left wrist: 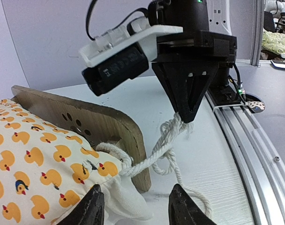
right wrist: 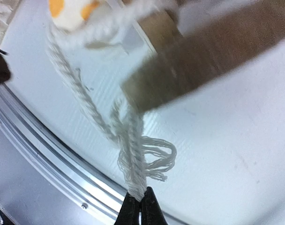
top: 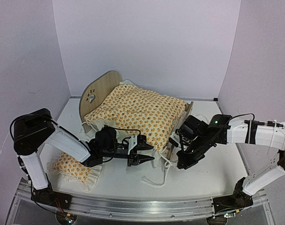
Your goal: Set up the pet bed
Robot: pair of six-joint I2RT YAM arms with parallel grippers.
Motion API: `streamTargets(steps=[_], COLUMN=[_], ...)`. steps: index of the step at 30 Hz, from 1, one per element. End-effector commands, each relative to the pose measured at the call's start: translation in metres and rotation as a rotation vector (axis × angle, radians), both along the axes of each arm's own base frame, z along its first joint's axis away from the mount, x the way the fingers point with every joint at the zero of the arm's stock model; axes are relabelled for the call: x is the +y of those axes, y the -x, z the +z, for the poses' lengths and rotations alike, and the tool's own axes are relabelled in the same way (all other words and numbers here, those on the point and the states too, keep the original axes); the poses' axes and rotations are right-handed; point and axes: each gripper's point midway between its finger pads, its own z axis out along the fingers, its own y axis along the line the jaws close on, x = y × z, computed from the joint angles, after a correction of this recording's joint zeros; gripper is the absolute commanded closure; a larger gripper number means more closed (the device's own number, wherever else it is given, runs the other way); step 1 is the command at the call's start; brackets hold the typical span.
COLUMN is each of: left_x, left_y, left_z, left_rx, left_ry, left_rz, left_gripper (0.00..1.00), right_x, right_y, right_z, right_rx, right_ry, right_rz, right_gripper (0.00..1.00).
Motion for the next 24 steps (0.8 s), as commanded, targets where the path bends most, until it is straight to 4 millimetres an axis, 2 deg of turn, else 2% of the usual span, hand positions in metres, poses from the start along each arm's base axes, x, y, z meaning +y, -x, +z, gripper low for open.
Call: streamTargets(steps=[1, 8, 11, 14, 15, 16, 18, 20, 22, 24], left_x=[0.013, 0.020, 0.017, -0.006, -0.015, -0.022, -0.035, -0.039, -0.041, -0.044], left_y=[0.008, 0.008, 0.037, 0.059, 0.058, 0.046, 0.035, 0.024, 0.011, 0.006], left_z=[0.030, 0.037, 0.028, 0.005, -0.002, -0.013, -0.035, -0.053, -0.065, -0.066], left_rx=[0.095, 0.227, 0.291, 0.207, 0.196, 0.198, 0.192, 0.147, 0.111, 0.070], left_ry=[-0.012, -0.042, -0.067, -0.118, -0.132, -0.147, -0.176, -0.175, -0.180, -0.143], left_rz=[0.012, 0.051, -0.058, -0.026, 0.019, 0.112, 0.194, 0.272, 0.341, 0.361], left_gripper=[0.54, 0.53, 0.52, 0.52, 0.53, 0.52, 0.52, 0.52, 0.52, 0.51], right_x=[-0.018, -0.014, 0.005, 0.031, 0.037, 0.039, 0.040, 0.039, 0.038, 0.039], right_y=[0.016, 0.031, 0.017, 0.005, 0.004, 0.004, 0.003, 0.003, 0.004, 0.006], right_z=[0.028, 0.038, 0.053, 0.076, 0.081, 0.081, 0.082, 0.082, 0.081, 0.080], right_rx=[0.060, 0.144, 0.079, 0.024, 0.018, 0.019, 0.016, 0.008, 0.008, 0.015], right_ry=[0.028, -0.020, -0.155, -0.319, -0.361, -0.371, -0.373, -0.373, -0.370, -0.372], right_rz=[-0.064, -0.100, -0.131, -0.128, -0.124, -0.121, -0.120, -0.112, -0.108, -0.095], right_gripper=[1.00, 1.00, 1.00, 1.00, 1.00, 1.00, 1.00, 1.00, 1.00, 1.00])
